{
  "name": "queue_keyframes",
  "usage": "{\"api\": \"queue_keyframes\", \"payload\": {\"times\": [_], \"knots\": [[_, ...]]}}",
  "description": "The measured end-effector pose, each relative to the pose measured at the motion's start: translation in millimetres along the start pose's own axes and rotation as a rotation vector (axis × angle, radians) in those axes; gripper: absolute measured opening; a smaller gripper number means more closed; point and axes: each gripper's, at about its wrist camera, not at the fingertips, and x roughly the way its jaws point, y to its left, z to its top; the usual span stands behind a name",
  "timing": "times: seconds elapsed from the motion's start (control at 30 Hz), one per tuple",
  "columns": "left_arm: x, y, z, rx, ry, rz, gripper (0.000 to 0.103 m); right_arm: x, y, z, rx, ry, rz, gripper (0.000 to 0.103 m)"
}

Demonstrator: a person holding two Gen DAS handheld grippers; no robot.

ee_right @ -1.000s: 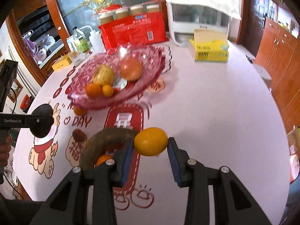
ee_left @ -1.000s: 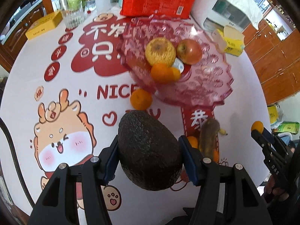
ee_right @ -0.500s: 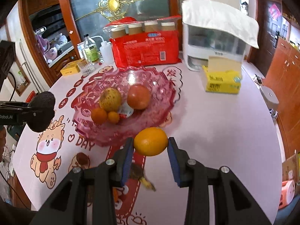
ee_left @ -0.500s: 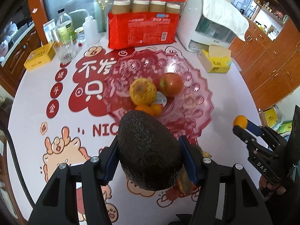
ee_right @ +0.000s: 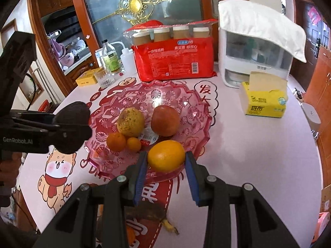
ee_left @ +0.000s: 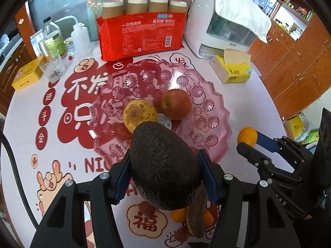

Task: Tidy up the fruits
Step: 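Carry the avocado and yellow mandarin into the pink bowl and open both tools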

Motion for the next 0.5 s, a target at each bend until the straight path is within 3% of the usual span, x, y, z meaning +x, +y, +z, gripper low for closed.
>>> {"api": "queue_keyframes", "payload": {"times": [0.5], "knots": [[74,-10,-3,0.001,0.115,-0.053,0.059,38,0,-5,-0.021,0.082,0.036,0.037]]}}
